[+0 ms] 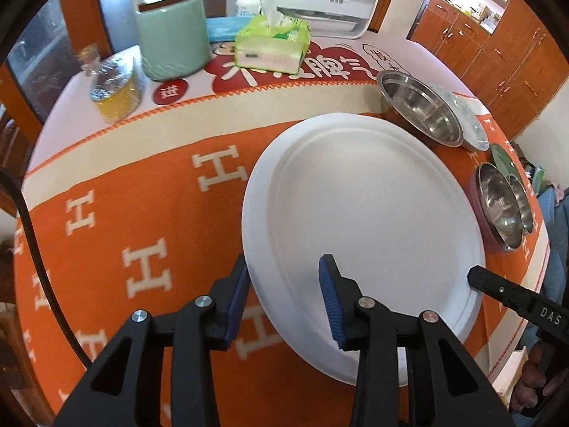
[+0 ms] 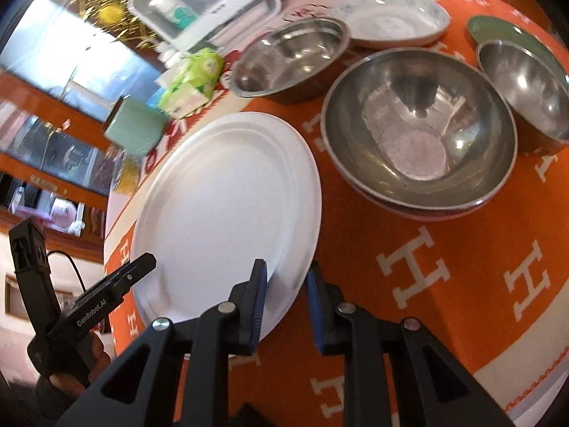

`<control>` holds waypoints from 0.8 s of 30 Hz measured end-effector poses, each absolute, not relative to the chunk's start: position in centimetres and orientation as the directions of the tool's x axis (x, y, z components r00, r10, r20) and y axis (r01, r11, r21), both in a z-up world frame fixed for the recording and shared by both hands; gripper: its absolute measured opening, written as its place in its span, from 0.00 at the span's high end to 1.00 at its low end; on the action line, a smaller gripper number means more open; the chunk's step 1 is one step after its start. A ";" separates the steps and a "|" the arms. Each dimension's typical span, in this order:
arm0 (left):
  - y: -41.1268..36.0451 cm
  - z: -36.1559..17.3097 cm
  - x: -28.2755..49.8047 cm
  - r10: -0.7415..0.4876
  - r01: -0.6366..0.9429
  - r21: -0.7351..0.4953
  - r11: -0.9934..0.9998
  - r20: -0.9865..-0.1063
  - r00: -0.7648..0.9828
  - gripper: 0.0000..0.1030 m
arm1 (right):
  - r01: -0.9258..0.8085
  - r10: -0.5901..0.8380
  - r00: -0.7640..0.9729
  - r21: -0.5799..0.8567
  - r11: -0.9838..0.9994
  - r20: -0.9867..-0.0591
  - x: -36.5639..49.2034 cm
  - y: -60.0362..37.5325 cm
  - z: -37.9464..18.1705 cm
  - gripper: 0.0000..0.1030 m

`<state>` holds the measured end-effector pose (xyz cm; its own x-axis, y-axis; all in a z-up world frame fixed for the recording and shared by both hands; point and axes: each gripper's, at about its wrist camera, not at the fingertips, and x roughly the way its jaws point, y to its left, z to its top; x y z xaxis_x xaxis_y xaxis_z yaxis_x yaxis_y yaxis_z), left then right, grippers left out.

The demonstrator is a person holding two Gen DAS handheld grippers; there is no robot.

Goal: Organize plates and bowls

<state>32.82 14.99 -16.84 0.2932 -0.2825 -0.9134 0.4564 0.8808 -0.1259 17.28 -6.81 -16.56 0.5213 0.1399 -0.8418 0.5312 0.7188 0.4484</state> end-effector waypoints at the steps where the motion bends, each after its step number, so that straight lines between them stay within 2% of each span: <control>1: 15.2 -16.4 32.3 -0.277 0.453 -0.119 0.883 -0.913 0.300 0.64 | 0.517 0.136 0.524 0.441 0.733 -0.841 17.0 -6.6 -16.2 0.78; 8: 16.4 -14.3 27.7 -0.253 0.427 -0.103 0.898 -0.916 0.311 0.64 | 0.401 0.107 0.550 0.374 0.837 -0.828 14.6 -5.3 -13.6 0.78; 24: 13.0 -12.1 17.5 -0.232 0.370 -0.105 0.923 -0.919 0.319 0.64 | 0.286 0.177 0.493 0.351 0.892 -0.852 5.7 -8.7 -12.1 0.75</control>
